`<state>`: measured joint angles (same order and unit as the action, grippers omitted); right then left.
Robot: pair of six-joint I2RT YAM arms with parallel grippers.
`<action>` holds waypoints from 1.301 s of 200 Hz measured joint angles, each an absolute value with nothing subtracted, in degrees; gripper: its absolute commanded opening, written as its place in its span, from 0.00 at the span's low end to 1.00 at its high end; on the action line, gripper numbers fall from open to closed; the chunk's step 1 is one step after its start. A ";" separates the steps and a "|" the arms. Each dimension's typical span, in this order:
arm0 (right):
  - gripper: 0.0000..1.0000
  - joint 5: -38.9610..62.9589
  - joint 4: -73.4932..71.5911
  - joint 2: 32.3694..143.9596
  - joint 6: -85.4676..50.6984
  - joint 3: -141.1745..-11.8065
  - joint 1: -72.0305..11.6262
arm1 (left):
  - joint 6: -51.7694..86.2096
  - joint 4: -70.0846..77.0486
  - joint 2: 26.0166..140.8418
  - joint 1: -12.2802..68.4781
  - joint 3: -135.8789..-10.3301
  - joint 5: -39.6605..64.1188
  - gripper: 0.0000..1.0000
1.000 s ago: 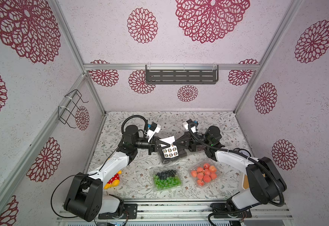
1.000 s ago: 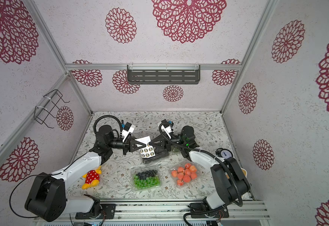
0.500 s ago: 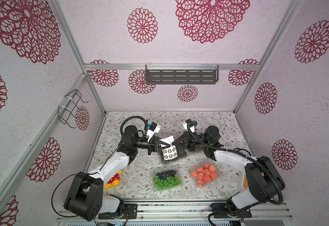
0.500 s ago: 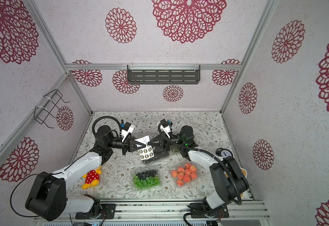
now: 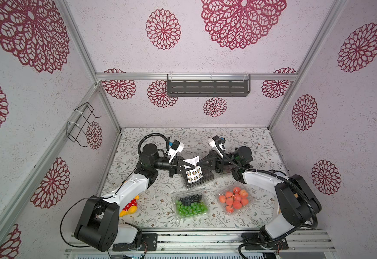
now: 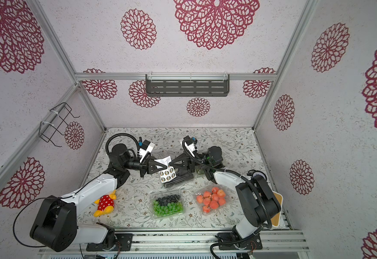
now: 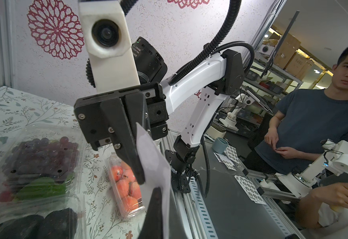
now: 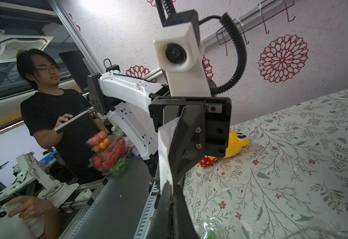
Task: Label fruit boxes
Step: Adjust the label sticker.
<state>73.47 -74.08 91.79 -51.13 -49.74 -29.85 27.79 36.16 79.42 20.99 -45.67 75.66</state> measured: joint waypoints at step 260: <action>0.00 67.70 -63.48 90.28 -45.67 -49.25 -29.69 | 14.50 13.19 78.26 20.29 -52.25 69.82 0.00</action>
<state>67.70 -63.48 90.28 -45.67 -49.25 -29.69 14.50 13.19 78.26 20.29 -52.25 69.82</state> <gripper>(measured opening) 0.045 0.039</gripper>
